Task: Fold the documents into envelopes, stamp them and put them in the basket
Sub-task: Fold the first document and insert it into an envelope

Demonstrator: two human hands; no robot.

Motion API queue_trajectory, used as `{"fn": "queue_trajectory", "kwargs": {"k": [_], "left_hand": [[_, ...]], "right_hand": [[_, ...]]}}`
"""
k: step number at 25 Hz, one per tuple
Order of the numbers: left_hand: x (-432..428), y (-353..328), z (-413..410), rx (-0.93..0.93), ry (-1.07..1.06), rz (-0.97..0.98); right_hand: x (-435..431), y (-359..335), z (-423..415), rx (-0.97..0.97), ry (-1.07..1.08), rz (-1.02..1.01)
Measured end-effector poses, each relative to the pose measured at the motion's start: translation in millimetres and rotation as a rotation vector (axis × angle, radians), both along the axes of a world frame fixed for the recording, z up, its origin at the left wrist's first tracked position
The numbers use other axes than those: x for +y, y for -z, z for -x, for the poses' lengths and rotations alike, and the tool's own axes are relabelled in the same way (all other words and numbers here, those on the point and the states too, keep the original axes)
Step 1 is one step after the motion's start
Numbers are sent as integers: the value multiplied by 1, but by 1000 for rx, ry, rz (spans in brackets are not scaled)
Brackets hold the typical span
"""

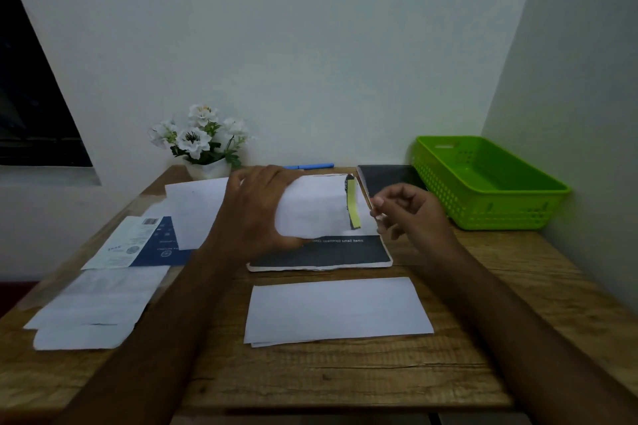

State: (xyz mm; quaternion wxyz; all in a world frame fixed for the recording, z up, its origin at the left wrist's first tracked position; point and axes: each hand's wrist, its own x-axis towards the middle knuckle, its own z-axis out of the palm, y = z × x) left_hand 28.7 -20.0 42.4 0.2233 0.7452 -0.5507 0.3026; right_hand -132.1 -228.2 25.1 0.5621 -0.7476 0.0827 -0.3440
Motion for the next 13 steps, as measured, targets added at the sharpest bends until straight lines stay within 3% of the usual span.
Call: {"fn": "queue_trajectory", "kwargs": {"k": [2, 5, 7, 13], "left_hand": [[5, -2, -6, 5, -24, 15], [9, -2, -11, -8, -28, 42], [11, -2, -13, -13, -5, 60], [12, -1, -20, -12, 10, 83]], "right_hand": [[-5, -3, 7, 150, 13, 222], [-5, -7, 21, 578, -102, 654], [-9, -14, 30, 745, -160, 698], [-13, -17, 36, 906, -272, 667]]}}
